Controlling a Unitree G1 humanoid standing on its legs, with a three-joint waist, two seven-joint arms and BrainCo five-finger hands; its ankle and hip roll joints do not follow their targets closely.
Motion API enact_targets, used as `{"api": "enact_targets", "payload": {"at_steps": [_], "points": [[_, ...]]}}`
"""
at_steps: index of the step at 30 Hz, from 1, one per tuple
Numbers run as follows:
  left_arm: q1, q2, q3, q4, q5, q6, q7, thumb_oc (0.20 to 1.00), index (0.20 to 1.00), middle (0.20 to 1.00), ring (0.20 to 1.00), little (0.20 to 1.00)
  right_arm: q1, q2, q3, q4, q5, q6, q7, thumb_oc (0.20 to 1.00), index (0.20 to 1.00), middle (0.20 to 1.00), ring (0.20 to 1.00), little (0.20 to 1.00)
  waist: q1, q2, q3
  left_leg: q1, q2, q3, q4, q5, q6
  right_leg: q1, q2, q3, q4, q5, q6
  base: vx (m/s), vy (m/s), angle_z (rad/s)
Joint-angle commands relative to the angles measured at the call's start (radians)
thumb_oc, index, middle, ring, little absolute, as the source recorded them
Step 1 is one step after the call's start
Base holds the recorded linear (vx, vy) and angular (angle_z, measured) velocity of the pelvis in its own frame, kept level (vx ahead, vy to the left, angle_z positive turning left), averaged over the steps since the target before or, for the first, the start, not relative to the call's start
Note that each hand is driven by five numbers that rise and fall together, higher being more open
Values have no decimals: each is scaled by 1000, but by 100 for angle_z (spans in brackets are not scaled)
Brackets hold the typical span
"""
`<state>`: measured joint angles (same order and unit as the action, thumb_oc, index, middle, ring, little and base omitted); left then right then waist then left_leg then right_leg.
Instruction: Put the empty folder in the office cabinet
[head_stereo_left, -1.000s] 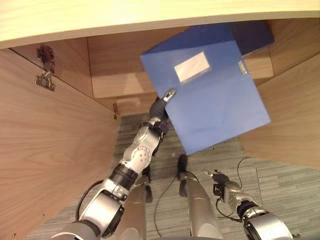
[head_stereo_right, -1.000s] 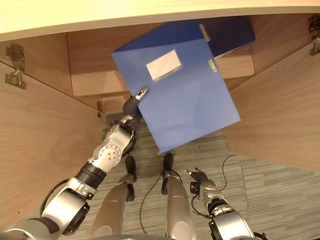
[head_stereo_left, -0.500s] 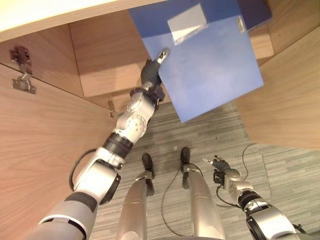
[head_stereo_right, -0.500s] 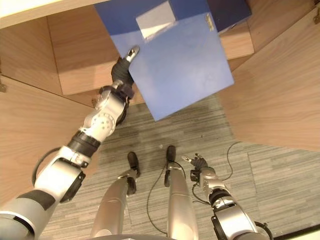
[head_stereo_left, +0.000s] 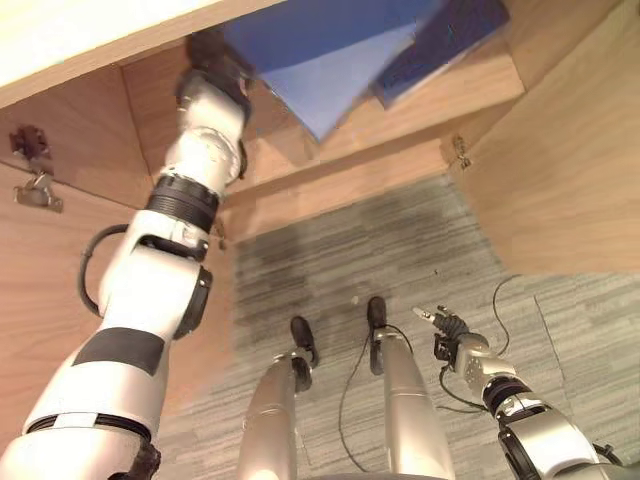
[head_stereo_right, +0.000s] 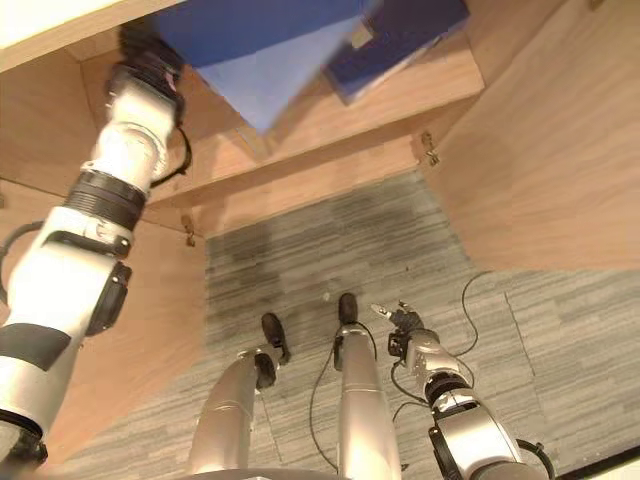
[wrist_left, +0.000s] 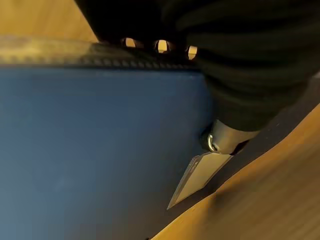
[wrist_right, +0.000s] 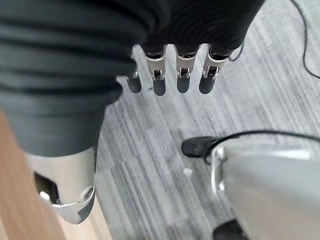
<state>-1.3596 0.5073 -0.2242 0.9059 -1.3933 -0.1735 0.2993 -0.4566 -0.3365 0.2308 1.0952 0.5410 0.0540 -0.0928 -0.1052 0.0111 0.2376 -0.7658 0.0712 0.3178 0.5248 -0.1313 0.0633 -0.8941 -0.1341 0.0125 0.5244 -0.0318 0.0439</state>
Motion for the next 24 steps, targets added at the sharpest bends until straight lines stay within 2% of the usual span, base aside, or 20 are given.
{"api": "enact_targets", "payload": {"at_steps": [1, 6, 10, 12, 21, 24], "points": [[-68, 30, 99, 38, -69, -108, -10, 200, 200, 200, 200, 200, 36, -48, -2, 29, 51, -7, -19, 1000, 1000, 1000, 1000, 1000, 4, 48, -61, -29, 38, -93, 97, -138, -15, 61, -40, -53, -29, -79, 46, 7, 14, -34], [-14, 17, 167, 27, -124, -137, 3, 200, 200, 200, 200, 200, 47, -47, -31, 68, 71, -5, -27, 1000, 1000, 1000, 1000, 1000, 7, 53, -71, -44, 41, -87, 115, -154, -11, 34, -45, -49, -11, -85, 48, 4, 1, -5], [39, -82, 204, -25, -156, -166, -2, 200, 200, 200, 200, 200, 37, -48, -36, 109, 95, -1, -31, 1000, 1000, 1000, 1000, 1000, 5, 54, -66, -39, 35, -85, 120, -158, -10, 35, -50, -48, 0, -87, 50, -13, 14, 2], [60, -138, 220, -16, -175, -156, -12, 200, 200, 200, 200, 200, 42, -57, -33, 99, 104, -6, -25, 1000, 1000, 1000, 1000, 1000, -6, 41, -60, -40, 40, -82, 138, -164, -11, 33, -47, -45, 11, -85, 50, 0, 0, 0], [24, -150, 205, -1, -195, -145, -41, 200, 200, 200, 200, 200, 60, -89, -60, 59, 125, -26, -36, 1000, 1000, 1000, 1000, 1000, -23, 20, -39, -81, 65, -92, 193, -180, -8, 12, -32, -60, 32, -85, 53, -19, -13, -6], [-3, -143, 182, 23, -167, -127, -53, 200, 200, 200, 200, 200, 27, -88, -49, 57, 130, -28, -38, 1000, 1000, 1000, 1000, 1000, -28, 14, -20, -128, 65, -86, 220, -191, 2, -27, -31, -61, 30, -59, 65, -59, 42, -8]]}}
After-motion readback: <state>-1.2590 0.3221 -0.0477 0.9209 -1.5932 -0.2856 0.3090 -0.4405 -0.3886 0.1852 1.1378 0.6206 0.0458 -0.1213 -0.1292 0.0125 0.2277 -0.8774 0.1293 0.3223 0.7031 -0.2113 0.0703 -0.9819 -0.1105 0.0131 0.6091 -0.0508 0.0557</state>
